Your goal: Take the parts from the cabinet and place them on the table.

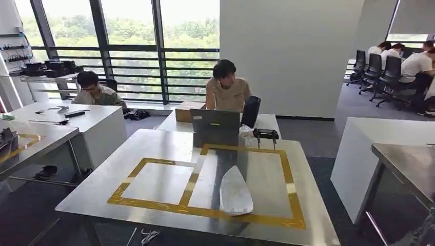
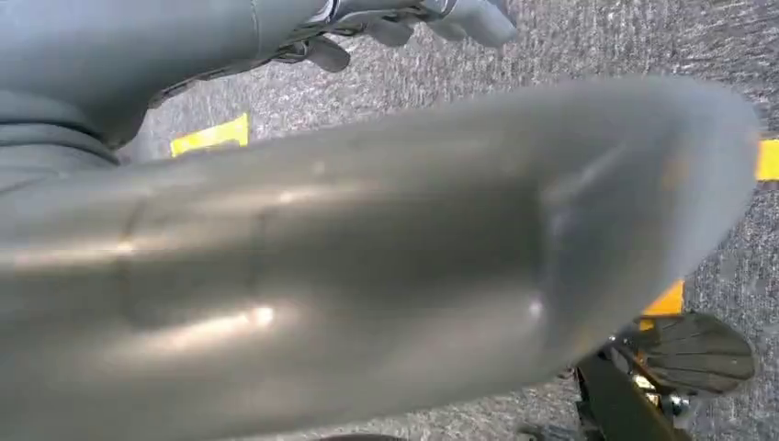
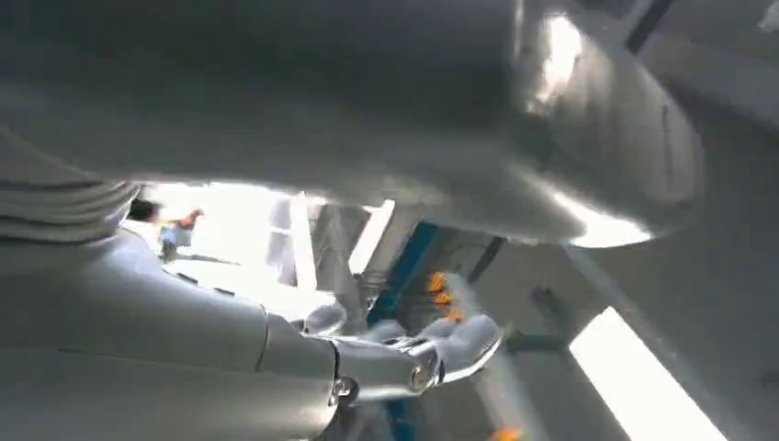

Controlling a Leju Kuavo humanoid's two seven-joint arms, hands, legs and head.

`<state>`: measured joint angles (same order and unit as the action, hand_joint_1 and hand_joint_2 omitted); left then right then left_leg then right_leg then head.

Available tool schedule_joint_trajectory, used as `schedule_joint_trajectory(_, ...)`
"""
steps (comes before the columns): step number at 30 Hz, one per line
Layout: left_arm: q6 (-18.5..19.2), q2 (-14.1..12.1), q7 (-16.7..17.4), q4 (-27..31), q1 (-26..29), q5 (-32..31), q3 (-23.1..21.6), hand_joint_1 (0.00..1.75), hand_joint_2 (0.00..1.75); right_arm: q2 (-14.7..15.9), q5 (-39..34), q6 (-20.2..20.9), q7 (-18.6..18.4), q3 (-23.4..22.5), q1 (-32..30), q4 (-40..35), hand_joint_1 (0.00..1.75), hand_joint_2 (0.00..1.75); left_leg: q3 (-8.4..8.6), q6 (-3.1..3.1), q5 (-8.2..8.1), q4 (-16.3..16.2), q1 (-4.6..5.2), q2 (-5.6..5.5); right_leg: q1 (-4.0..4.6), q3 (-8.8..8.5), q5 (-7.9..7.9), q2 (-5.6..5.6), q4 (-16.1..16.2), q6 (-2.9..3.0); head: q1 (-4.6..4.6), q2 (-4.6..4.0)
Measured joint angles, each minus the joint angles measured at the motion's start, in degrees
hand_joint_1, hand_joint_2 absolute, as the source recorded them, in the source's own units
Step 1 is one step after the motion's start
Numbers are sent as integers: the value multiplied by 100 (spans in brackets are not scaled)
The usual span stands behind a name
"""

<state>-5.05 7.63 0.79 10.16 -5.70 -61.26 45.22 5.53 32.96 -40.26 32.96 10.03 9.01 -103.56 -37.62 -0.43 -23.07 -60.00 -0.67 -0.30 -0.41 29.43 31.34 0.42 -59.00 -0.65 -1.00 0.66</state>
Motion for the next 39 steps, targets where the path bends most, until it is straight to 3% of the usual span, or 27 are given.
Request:
schedule_joint_trajectory(3, -2, 4, 2, -4, 52, 129, 127, 0, 0, -2, 118, 114, -153, -46, -119, -44, 0, 0, -39, -112, 106, 74, -38, -2, -32, 110, -171, -23, 21, 162, -9, 0)
schedule_joint_trajectory(4, -7, 4, -11, -2, 67, 131, 164, 0, 0, -2, 162, 153, -192, -46, -141, -46, 0, 0, -146, -133, -209, -115, -28, 6, -27, 172, -253, -20, 50, 216, -13, 2)
schedule_joint_trajectory(6, -17, 15, -26, -4, 84, 164, 199, 0, 0, -2, 188, 186, -210, -46, -192, -61, 0, 0, -350, -176, -959, -871, -30, 4, -22, 324, -391, -34, 48, 241, -22, 0)
schedule_joint_trajectory(7, -20, 20, -31, -4, 85, 170, 218, 0, 0, -2, 194, 192, -210, -46, -218, -61, 0, 0, -413, -189, -1172, -1270, -29, 4, -11, 400, -449, -52, 45, 245, -22, 2)
schedule_joint_trajectory(8, -20, 24, -31, -4, 84, 173, 229, 0, 0, -2, 199, 195, -210, -46, -229, -61, 0, 0, -431, -196, -1226, -1579, -28, 4, 0, 484, -512, -65, 39, 244, -28, 0)
schedule_joint_trajectory(9, -22, 24, -31, -4, 85, 175, 236, 0, 0, -4, 199, 195, -214, -46, -241, -61, 0, 0, -365, -192, -1107, -1694, -28, 4, 7, 567, -575, -74, 37, 238, -28, 0)
schedule_joint_trajectory(11, -22, 24, -31, -2, 82, 177, 256, 0, 0, -4, 199, 192, -214, -46, -260, -63, 0, 0, 129, -140, -688, -1226, -25, 4, 20, 725, -718, -87, 25, 213, -28, 2)
schedule_joint_trajectory(12, -22, 24, -31, 0, 78, 177, 269, 0, 0, -4, 199, 192, -214, -46, -268, -65, 0, 0, 497, -101, -623, -756, -19, 4, 24, 797, -780, -87, 18, 196, -26, 2)
schedule_joint_trajectory(14, -31, 24, -39, 9, 67, 177, 280, 0, 0, -4, 201, 192, -212, -48, -273, -89, 0, 0, 1195, -32, -964, 250, 40, 2, 36, 862, -870, -94, -12, 135, -31, 2)
schedule_joint_trajectory(16, -35, 35, -42, 7, 70, 177, 288, 0, 0, -4, 201, 192, -212, -50, -274, -94, 0, 0, 1075, 12, -881, 209, 73, -2, 2, 836, -1001, -116, 51, 56, -37, 0)
schedule_joint_trajectory(18, -37, 50, -39, 2, 90, 168, 310, 0, 0, -2, 229, 192, -243, -52, -289, -94, 0, 0, 996, 126, -723, 277, 44, 22, -18, 881, -1109, -99, 96, -23, -39, 11)
schedule_joint_trajectory(19, -46, 50, -33, 2, 87, 116, 312, 0, 0, -2, 256, 186, -275, -59, -310, -96, 0, 0, 936, 165, -662, 274, 48, 59, -30, 934, -890, -73, -8, -50, -39, 7)
schedule_joint_trajectory(20, -70, 41, -18, 4, 89, 48, 312, 0, 0, 4, 282, 179, -304, -61, -311, -96, 0, 0, 851, 203, -598, 273, 47, 67, -28, 1022, -500, -69, -298, -68, -26, 9)
schedule_joint_trajectory(22, -33, 42, -13, 7, 76, 44, 312, 0, 0, 28, 308, 177, -345, -61, -347, -94, 0, 0, 708, 235, -454, 265, 56, 82, -41, 1218, 167, -68, -1175, -105, -26, 9)
schedule_joint_trajectory(23, -6, 42, -13, 7, 74, 24, 312, 0, 0, 39, 350, 195, -389, -63, -398, -94, 0, 0, 606, 237, -382, 255, 58, 86, -37, 1268, 279, -63, -1528, -112, -26, 9)
schedule_joint_trajectory(24, 22, 44, 7, 7, 75, 11, 312, 0, 0, 59, 378, 216, -419, -65, -454, -94, 0, 0, 497, 227, -305, 239, 57, 86, -39, 1235, 200, -57, -1707, -118, -22, 9)
schedule_joint_trajectory(25, 46, 48, 28, 4, 76, 13, 312, 0, 0, 77, 413, 247, -450, -68, -503, -94, 0, 0, 389, 214, -240, 215, 53, 86, -41, 1081, 5, -58, -1633, -118, -24, 9)
schedule_joint_trajectory(27, 72, 59, 28, 4, 66, 24, 312, 0, 0, 90, 564, 402, -614, -74, -561, -76, 0, 0, 208, 181, -144, 159, 41, 89, -41, 485, -342, -58, -908, -107, -13, 9)
schedule_joint_trajectory(28, 74, 65, 44, 6, 50, -15, 312, 0, 0, 87, 736, 511, -764, -91, -580, -37, 0, 0, 152, 152, -98, 119, 40, 90, -39, 59, -248, -52, -316, -83, -4, 9)
schedule_joint_trajectory(29, 74, 81, 59, 7, 40, -48, 312, 0, 0, 83, 879, 608, -879, -111, -588, 14, 0, 0, 100, 105, -55, 102, 57, 87, 8, -184, -27, -46, 116, -41, 4, 11)
schedule_joint_trajectory(32, 221, 85, 148, 4, -13, -119, 310, 0, 0, 40, 1149, 830, -1243, -255, -706, 270, 0, 0, 95, 3, 118, 186, 27, 95, 54, -82, -121, -44, 137, 89, 22, 11)
schedule_joint_trajectory(33, 258, 83, 185, 4, -24, -218, 297, 0, 0, 18, 1163, 887, -1328, -325, -780, 373, 0, 0, 75, -46, 174, 210, 51, 85, 22, -34, -203, -56, 197, 138, 17, 11)
schedule_joint_trajectory(34, 273, 57, 227, 7, -45, -317, 264, 0, 0, -11, 1163, 925, -1366, -409, -855, 497, 0, 0, 21, -56, 46, 145, 17, 57, -1, -14, -286, -110, 231, 166, 17, 11)
schedule_joint_trajectory(35, 291, 55, 267, 7, -68, -372, 218, 0, 0, -26, 1143, 1050, -1438, -503, -929, 628, 0, 0, -77, -70, -312, -99, 18, 51, -12, 56, -347, -116, 239, 231, 17, 11)
schedule_joint_trajectory(37, 319, 37, 332, 7, -109, -406, 194, 0, 0, -61, 1119, 1367, -1547, -688, -1062, 1052, 0, 0, -266, -114, -937, -926, 2, 49, -8, 204, -467, -127, 236, 239, 22, 11)
schedule_joint_trajectory(38, 302, 22, 360, 7, -118, -420, 190, 0, 0, -87, 1121, 1555, -1630, -782, -1060, 1385, 0, 0, -337, -128, -1092, -1308, 1, 48, -7, 289, -533, -130, 233, 234, 35, 13)
schedule_joint_trajectory(39, 267, 15, 396, 7, -122, -433, 172, 0, 0, -105, 1121, 1738, -1716, -861, -987, 1795, 0, 0, -335, -137, -1082, -1531, -2, 47, -6, 350, -603, -119, 231, 228, 39, 11)
